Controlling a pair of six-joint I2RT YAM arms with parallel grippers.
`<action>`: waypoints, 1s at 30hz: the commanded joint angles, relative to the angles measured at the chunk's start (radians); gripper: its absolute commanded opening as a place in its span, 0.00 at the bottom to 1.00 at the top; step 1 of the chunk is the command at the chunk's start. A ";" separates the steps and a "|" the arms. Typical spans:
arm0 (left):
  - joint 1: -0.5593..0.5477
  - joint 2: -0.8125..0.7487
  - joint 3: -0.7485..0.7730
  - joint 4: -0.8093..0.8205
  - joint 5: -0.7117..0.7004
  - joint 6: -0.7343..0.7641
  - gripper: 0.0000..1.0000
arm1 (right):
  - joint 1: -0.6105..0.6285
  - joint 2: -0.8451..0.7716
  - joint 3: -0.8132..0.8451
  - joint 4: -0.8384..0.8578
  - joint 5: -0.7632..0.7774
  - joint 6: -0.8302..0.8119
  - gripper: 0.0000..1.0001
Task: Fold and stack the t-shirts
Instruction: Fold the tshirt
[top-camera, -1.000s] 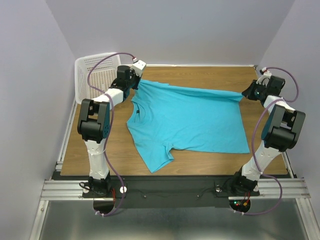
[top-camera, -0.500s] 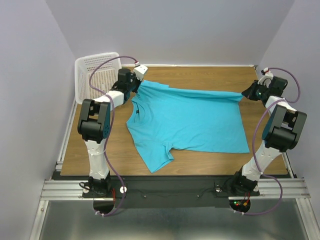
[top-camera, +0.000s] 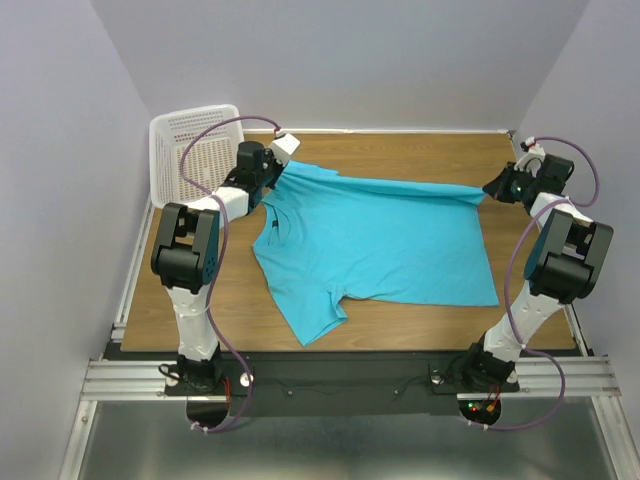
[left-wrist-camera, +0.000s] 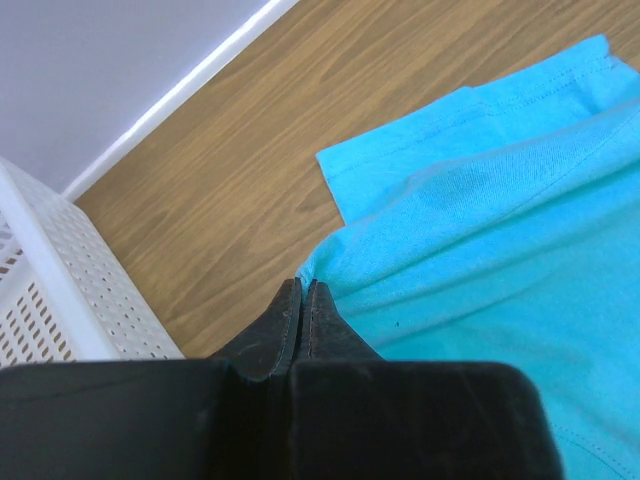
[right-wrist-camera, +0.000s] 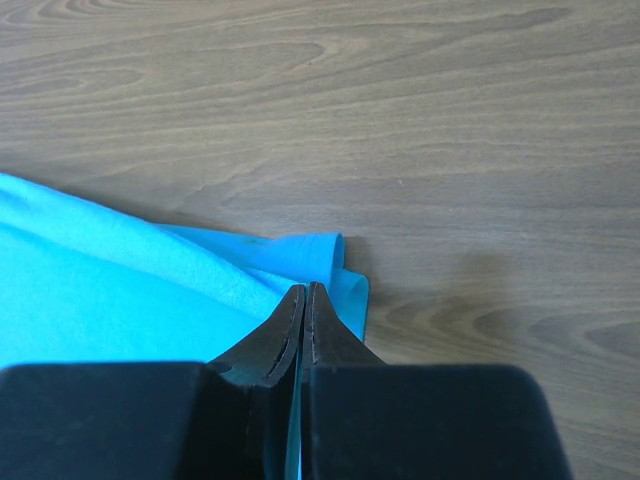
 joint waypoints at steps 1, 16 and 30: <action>-0.016 -0.061 -0.010 0.074 -0.060 0.057 0.00 | -0.009 -0.026 -0.025 0.039 0.007 -0.032 0.01; -0.079 -0.060 -0.082 0.103 -0.264 0.166 0.00 | -0.011 -0.032 -0.049 0.036 0.048 -0.041 0.00; -0.090 -0.081 -0.129 0.114 -0.308 0.183 0.00 | -0.009 0.032 0.029 0.025 0.035 0.000 0.01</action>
